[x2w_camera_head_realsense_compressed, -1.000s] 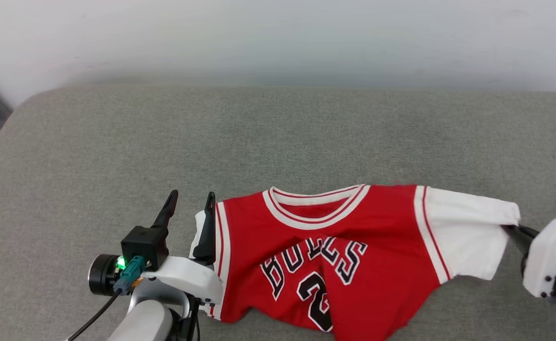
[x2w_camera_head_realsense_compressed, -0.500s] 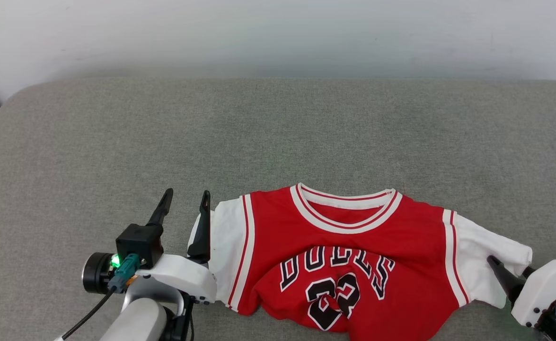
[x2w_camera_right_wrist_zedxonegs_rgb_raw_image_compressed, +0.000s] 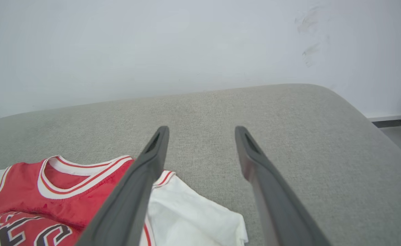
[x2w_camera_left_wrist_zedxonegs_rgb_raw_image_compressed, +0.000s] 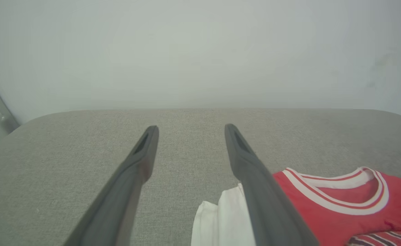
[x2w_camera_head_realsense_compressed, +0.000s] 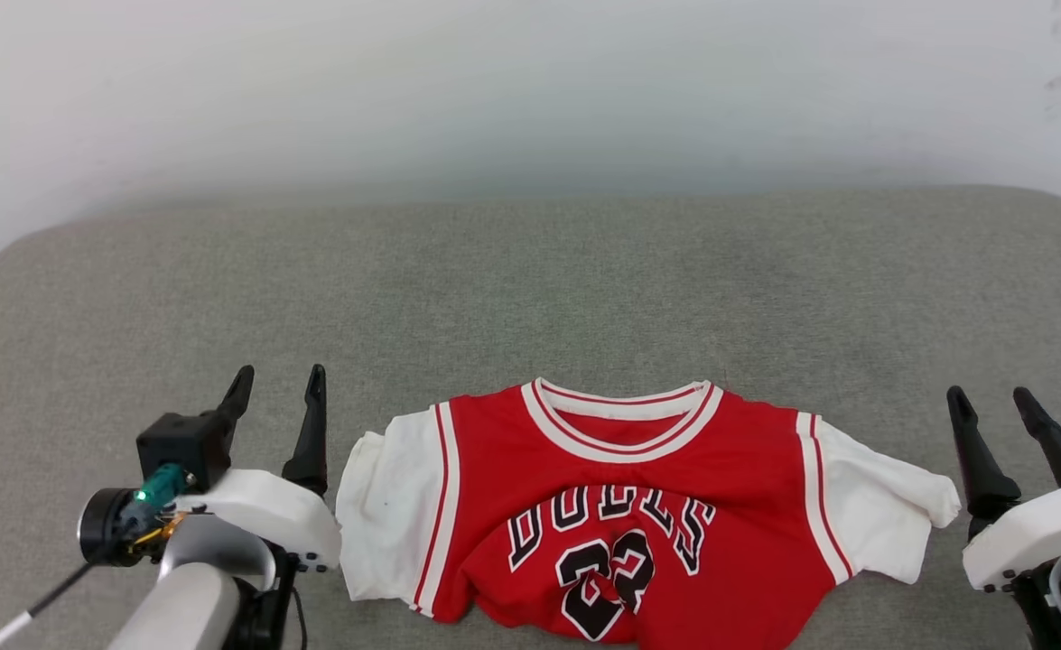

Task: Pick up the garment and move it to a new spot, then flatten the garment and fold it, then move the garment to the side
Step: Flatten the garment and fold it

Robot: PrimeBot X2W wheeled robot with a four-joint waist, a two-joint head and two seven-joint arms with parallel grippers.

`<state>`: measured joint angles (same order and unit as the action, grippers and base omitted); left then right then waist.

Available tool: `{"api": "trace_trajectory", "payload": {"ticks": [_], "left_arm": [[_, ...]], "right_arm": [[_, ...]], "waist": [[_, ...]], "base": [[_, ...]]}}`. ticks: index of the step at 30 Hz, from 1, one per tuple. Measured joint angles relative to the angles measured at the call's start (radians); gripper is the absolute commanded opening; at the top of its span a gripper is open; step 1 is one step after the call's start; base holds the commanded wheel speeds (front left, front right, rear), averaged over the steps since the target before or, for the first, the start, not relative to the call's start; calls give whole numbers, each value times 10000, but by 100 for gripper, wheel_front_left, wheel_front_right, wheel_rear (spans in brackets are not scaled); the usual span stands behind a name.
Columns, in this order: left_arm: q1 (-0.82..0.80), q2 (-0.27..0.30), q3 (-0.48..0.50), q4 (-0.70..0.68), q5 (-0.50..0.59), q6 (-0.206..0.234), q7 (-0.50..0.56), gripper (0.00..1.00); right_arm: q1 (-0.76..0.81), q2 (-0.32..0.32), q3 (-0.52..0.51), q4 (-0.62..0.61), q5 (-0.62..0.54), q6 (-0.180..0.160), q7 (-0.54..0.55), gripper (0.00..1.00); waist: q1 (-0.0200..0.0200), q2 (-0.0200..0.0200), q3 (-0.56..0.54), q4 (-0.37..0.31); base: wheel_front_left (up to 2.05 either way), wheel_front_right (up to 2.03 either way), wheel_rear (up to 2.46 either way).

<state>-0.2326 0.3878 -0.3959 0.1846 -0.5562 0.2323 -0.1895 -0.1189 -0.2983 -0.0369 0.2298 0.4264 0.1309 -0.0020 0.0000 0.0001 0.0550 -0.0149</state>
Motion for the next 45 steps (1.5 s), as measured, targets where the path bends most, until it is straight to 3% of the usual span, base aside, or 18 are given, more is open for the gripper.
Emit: {"api": "trace_trajectory", "payload": {"ticks": [6,15,16,23,31,32,35,42,45], "left_arm": [[-438,757,-234,249,-740,-849,2255,100],[-1613,1659,-884,980,-1651,-2161,5776,100],[-1613,1659,-884,980,-1651,-2161,5776,100],[-2428,2119,-1227,1985,-2341,-2499,8475,100],[-2936,1916,-1501,2625,-2470,-2579,9281,100],[-2985,1873,-1505,2688,-2493,-2571,9340,65],[-3055,1699,-1536,2857,-2543,-2558,9350,0],[-3043,1108,-1685,3183,-2472,-2579,8579,0],[-3051,949,-1685,3233,-2328,-2587,7988,0]], "right_arm": [[517,608,314,-1185,-740,0,-537,100],[873,1170,901,-2652,-930,2,-255,100],[873,1170,901,-2652,-930,2,-255,100],[548,1223,1175,-2849,-690,0,-424,100],[232,1193,1206,-2518,-468,0,-606,100],[174,1170,1177,-2472,-435,0,-610,100],[91,1076,1097,-2353,-309,0,-600,100],[-32,527,472,-2075,293,0,-46,100],[-132,-6,190,-1810,564,2,324,100]], "waist": [[0,0,-302,-293],[0,0,-28,-940],[0,0,-28,-940],[0,0,909,-1492],[0,0,1542,-1808],[0,0,1578,-1825],[0,0,1563,-1818],[0,0,1305,-1506],[0,0,1211,-1292]], "base": [[0,0,0],[0,0,0],[0,0,0],[0,0,0],[0,0,0],[0,0,0],[0,0,0],[0,0,0],[0,0,0]]}}
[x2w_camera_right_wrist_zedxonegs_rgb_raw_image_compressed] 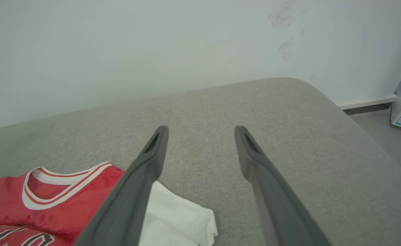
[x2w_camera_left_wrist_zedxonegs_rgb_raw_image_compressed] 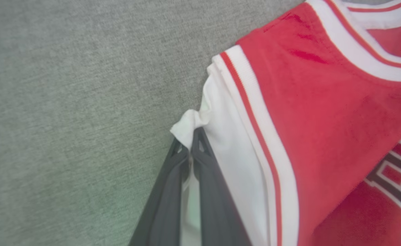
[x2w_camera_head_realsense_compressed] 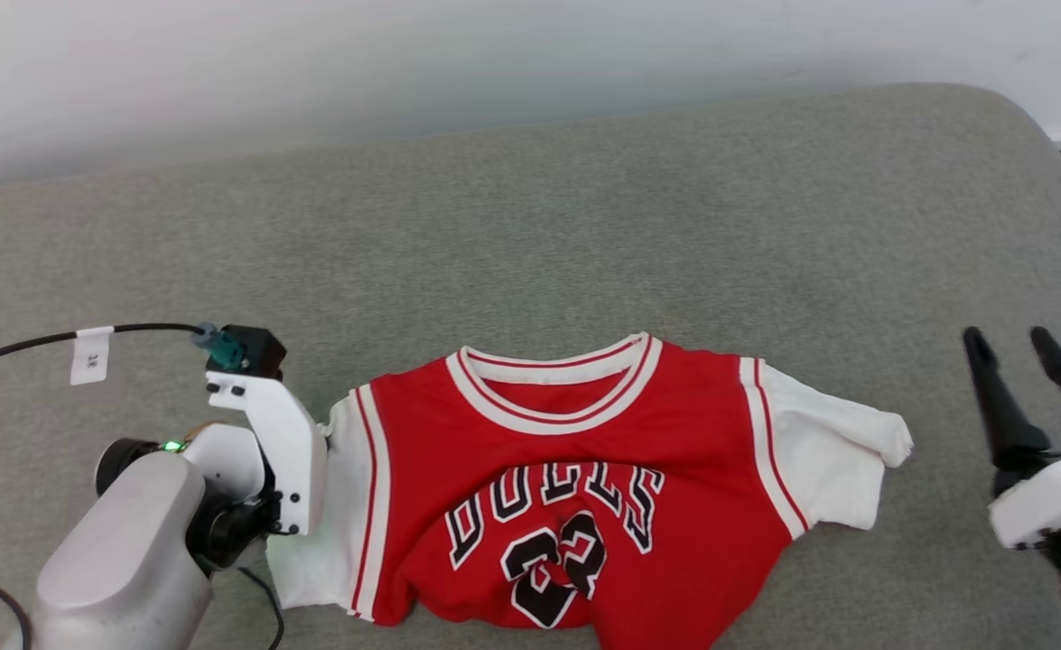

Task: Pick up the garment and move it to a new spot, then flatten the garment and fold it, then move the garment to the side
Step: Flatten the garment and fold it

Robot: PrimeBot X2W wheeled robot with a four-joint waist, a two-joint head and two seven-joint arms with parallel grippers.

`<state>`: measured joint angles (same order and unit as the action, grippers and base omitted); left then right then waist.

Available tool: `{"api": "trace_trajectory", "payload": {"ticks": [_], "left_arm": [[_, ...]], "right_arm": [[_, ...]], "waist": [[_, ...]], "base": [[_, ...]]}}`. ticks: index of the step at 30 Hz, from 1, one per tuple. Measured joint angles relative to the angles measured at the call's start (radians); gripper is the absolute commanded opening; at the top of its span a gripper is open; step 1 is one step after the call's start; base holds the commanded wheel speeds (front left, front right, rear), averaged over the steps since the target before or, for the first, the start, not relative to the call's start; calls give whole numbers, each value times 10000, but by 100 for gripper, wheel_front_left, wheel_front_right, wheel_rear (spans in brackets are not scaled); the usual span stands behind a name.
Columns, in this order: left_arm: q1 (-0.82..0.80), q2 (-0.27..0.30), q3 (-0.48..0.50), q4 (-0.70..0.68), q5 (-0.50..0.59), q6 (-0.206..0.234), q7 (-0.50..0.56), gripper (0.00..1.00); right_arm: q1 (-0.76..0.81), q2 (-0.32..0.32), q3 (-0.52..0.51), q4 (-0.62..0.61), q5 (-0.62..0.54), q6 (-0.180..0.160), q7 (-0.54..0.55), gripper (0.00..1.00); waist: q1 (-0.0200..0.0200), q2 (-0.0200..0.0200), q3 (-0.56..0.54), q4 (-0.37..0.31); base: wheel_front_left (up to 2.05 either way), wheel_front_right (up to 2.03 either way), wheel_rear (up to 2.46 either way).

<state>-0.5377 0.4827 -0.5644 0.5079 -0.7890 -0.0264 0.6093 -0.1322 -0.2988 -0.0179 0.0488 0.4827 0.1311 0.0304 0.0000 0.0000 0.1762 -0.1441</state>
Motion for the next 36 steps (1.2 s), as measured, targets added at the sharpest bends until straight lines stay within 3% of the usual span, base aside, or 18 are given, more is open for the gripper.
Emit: {"api": "trace_trajectory", "payload": {"ticks": [5,12,17,25,26,28,36], "left_arm": [[-339,-188,33,-123,430,207,-874,0],[-647,-385,94,-932,706,401,-1657,0],[-809,-416,54,-1521,901,533,-1829,0],[-893,-487,-69,-2034,1076,669,-1902,0],[-905,-491,-82,-2063,1083,700,-1904,0],[-923,-487,-98,-2098,1083,706,-1906,0],[-972,-389,-368,-2011,1346,637,-1964,0]], "right_arm": [[-190,-1093,-305,844,1028,-2,1239,100],[-291,-2414,337,1653,2978,-2,4824,100],[-617,-2403,610,1967,3333,-2,6211,100],[-1308,-2098,1248,2706,3264,-2,6792,100],[-1363,-2073,1323,2800,3310,-2,6874,82],[-1514,-2102,1475,2982,3386,-2,7076,0],[-1888,-2224,2128,3340,3624,-4,6959,0]], "waist": [[0,0,-94,463],[0,0,38,1069],[0,0,388,1328],[0,0,917,1613],[0,0,942,1638],[0,0,968,1673],[0,0,690,1645]], "base": [[0,0,0],[0,0,0],[0,0,0],[0,0,0],[0,0,0],[0,0,0],[0,0,0]]}}
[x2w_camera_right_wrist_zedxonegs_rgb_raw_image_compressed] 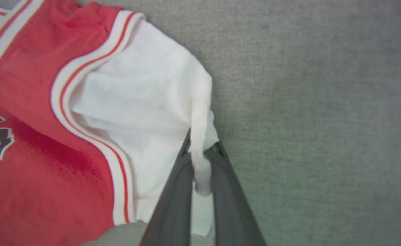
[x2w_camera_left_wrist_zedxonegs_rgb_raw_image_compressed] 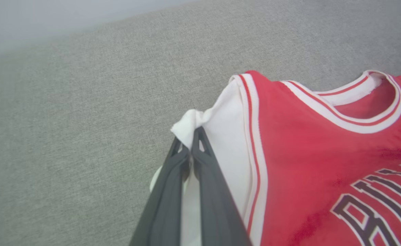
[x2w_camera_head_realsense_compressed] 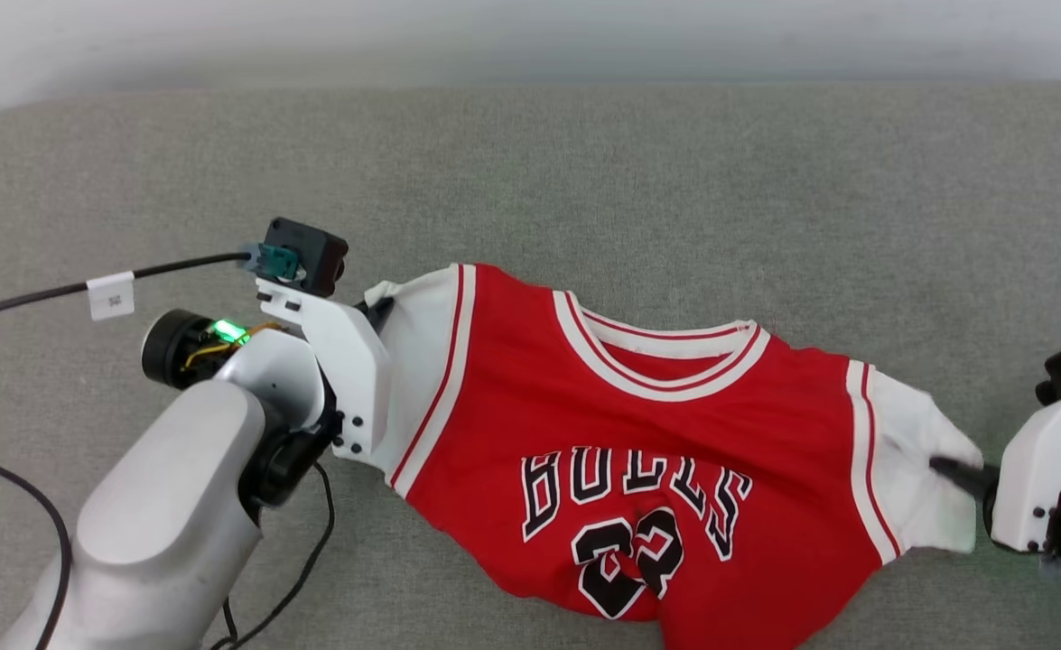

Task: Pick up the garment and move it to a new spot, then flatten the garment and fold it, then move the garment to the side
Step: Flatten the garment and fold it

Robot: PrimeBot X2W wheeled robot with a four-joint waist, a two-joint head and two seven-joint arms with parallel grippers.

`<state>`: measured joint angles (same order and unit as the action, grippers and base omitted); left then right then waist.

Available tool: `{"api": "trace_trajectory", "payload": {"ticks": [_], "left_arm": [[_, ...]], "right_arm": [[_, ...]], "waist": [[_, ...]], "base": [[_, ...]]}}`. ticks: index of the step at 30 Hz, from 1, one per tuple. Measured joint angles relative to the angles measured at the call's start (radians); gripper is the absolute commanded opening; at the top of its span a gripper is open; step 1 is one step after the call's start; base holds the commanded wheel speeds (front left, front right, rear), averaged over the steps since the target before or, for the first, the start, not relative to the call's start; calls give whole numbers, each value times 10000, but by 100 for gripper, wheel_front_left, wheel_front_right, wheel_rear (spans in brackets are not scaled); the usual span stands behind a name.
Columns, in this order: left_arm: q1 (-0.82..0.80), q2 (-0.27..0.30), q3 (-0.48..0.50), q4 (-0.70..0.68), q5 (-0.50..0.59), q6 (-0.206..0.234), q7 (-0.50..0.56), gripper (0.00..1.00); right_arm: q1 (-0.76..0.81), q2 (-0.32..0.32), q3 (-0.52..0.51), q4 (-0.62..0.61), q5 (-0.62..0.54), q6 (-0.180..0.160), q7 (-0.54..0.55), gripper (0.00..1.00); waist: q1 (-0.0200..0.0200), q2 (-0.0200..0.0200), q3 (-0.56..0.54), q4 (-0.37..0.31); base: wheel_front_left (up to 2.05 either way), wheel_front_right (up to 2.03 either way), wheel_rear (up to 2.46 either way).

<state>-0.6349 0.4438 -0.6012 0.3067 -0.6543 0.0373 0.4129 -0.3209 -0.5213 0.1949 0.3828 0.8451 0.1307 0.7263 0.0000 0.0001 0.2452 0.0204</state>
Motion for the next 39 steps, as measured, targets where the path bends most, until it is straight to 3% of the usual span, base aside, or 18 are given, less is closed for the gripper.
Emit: {"api": "trace_trajectory", "payload": {"ticks": [4,8,13,20,28,39], "left_arm": [[-270,48,4,104,167,0,-219,0],[-608,98,8,174,577,341,-539,0],[-1336,-4,50,155,1108,685,-1022,0],[-2746,-462,550,844,1047,688,-1806,0],[-5204,-550,1091,2466,1183,554,-2598,0],[-8239,-625,1471,3741,1718,629,-4192,0]], "right_arm": [[-436,-194,211,-81,-514,2,-974,0],[-1000,-393,351,-121,-1308,2,-1567,0],[-1947,-405,430,-230,-2159,4,-1708,0],[-3688,-228,355,-238,-2888,4,-1655,0],[-6382,-63,479,4,-3308,4,-1900,0],[-9889,186,798,1168,-3578,4,-3415,0]], "waist": [[0,0,-342,-48],[0,0,-839,-142],[0,0,-1513,-302],[-1,0,-2059,-583],[0,0,-1380,-794],[0,0,283,-1124]], "base": [[0,0,0],[0,0,0],[0,0,0],[0,0,0],[0,0,0],[0,0,0]]}}
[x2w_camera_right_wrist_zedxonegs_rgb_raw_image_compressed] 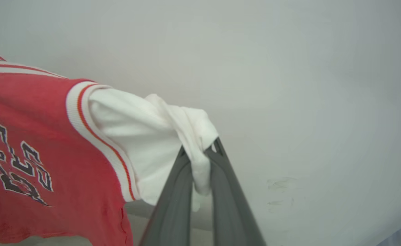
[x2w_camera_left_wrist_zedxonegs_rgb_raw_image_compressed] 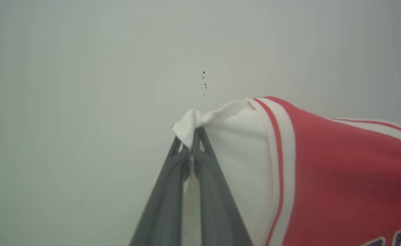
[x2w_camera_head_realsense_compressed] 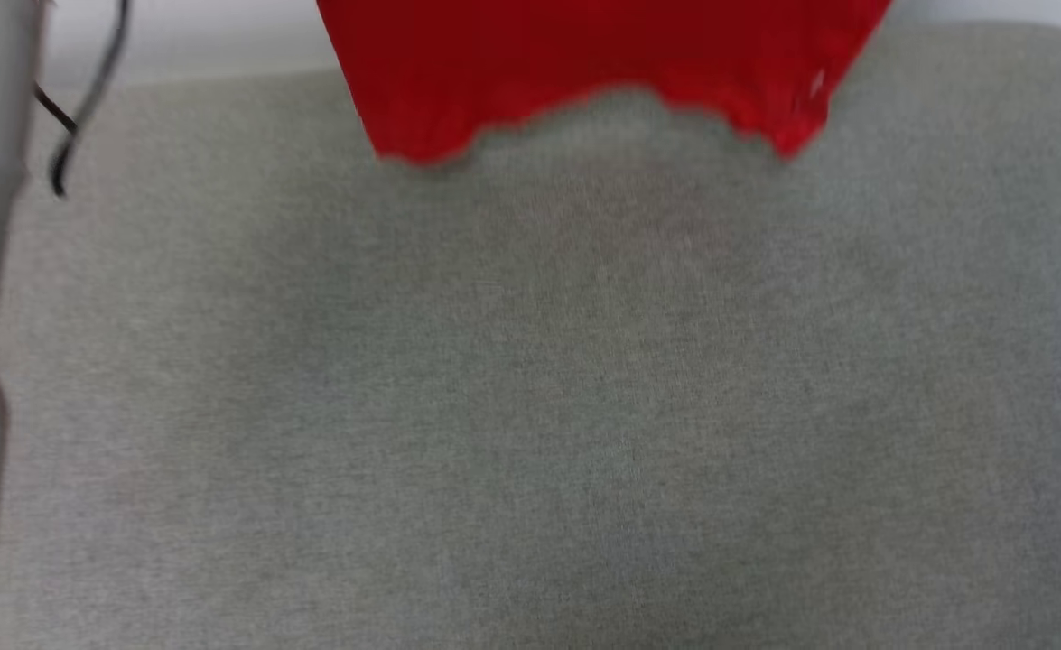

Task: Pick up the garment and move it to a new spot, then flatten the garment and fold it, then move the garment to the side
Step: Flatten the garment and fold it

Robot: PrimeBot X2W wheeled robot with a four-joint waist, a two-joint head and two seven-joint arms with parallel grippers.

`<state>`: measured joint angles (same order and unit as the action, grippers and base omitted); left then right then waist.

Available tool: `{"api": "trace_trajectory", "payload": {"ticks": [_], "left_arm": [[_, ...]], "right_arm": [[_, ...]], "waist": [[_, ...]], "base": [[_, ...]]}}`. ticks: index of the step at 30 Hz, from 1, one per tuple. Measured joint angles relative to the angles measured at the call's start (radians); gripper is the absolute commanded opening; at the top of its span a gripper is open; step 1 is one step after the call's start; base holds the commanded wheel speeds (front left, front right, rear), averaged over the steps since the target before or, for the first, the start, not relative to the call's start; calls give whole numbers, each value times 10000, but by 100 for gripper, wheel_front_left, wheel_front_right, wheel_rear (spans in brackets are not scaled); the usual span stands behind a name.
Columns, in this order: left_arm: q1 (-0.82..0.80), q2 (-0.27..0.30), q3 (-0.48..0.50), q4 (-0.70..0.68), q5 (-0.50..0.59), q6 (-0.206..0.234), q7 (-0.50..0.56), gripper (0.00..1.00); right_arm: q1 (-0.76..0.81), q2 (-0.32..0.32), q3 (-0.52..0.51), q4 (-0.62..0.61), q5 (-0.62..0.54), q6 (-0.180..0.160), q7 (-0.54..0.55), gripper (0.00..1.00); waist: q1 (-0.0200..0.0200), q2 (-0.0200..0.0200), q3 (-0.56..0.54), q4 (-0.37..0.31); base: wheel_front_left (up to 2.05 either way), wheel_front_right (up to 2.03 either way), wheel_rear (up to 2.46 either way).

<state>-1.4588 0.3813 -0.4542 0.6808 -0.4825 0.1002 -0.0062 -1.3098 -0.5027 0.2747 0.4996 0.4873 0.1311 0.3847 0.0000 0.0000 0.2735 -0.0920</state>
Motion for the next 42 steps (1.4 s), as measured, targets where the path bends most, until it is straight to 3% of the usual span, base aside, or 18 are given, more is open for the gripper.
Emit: {"api": "trace_trajectory", "payload": {"ticks": [10,16,22,27,33,42], "left_arm": [[-2072,184,201,746,278,-4,-903,0],[-2316,-31,205,1346,184,-48,-1260,0],[-2288,-244,205,1921,-65,-244,-1519,0],[-1908,-487,311,2351,-399,-474,-1747,0],[-649,-449,418,2621,-767,-848,-2121,0],[3092,-337,782,1831,-1411,-1133,-2495,0]], "right_arm": [[-2173,77,731,976,13,0,-1246,0],[-2723,280,1592,1682,497,2,-1695,0],[-2837,420,2207,2261,1049,0,-1960,0],[-2723,418,2698,2491,1565,0,-2169,0],[-1541,192,3365,2380,2263,0,-2380,0],[1737,-573,4172,1254,3365,0,-2648,0]], "waist": [[1,0,1801,-320],[2,0,3116,-379],[3,0,3741,-309],[2,0,3730,-155],[1,0,3092,-70],[0,0,1445,140]], "base": [[0,0,0],[0,0,0],[0,0,0],[0,0,0],[0,0,0],[0,0,0]]}}
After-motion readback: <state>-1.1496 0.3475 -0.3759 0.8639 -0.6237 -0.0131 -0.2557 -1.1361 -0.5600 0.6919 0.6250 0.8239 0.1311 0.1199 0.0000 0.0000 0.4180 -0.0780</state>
